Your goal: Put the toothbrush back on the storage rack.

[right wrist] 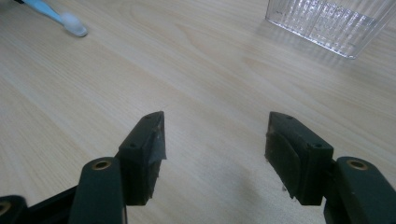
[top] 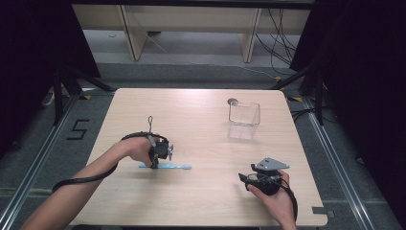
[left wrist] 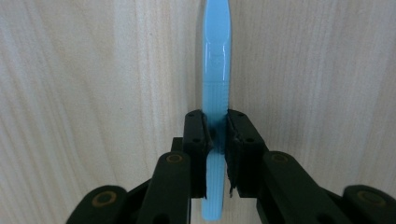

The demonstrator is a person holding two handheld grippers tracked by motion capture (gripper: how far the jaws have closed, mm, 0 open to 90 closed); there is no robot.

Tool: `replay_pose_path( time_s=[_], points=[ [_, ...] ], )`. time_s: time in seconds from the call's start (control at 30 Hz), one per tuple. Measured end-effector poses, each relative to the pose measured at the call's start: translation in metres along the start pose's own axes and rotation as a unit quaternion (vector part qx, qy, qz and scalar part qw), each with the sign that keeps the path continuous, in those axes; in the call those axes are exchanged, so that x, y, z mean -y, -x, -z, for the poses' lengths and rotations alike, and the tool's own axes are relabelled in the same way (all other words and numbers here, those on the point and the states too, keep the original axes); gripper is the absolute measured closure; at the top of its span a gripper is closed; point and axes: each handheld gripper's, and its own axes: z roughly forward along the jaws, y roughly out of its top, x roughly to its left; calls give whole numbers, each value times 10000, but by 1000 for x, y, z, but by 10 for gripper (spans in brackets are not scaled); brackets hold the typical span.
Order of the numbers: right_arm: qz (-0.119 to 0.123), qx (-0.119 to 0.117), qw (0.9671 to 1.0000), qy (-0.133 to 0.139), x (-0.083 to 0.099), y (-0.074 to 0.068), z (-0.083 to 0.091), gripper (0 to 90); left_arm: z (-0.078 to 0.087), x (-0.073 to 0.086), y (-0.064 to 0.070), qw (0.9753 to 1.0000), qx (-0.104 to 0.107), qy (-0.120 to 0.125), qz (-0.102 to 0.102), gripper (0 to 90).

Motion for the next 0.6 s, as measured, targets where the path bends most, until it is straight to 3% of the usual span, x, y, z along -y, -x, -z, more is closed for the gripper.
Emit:
replay_pose_path(
  time_s=[0.2, 0.23, 0.3, 0.37, 0.43, 0.47, 0.6],
  points=[
    [-46, -41, 10000, -25, 1, -1, -1, 388, 4, 2, 3, 9999, -2, 171, 3, 784],
    [25, 0, 10000, -9, 1, -1, -1, 388, 7, 2, 5, 9996, -75, 281, -2, 784],
    [-77, -39, 10000, -34, 1, -3, -2, 388, 8, 2, 6, 9994, -83, 339, 13, 784],
    [47, -32, 10000, -46, 1, -3, -2, 389, 12, 3, 8, 9985, -178, 508, 5, 784],
    [59, -40, 10000, -34, 1, -3, -3, 389, 13, 4, 8, 9983, -200, 551, -1, 784],
    [-46, -65, 10000, -57, 1, -5, -4, 389, 14, 5, 9, 9978, -226, 624, 29, 784],
    [22, -101, 9999, -64, 1, -4, -5, 389, 16, 6, 9, 9970, -288, 708, 67, 784]
  ],
)
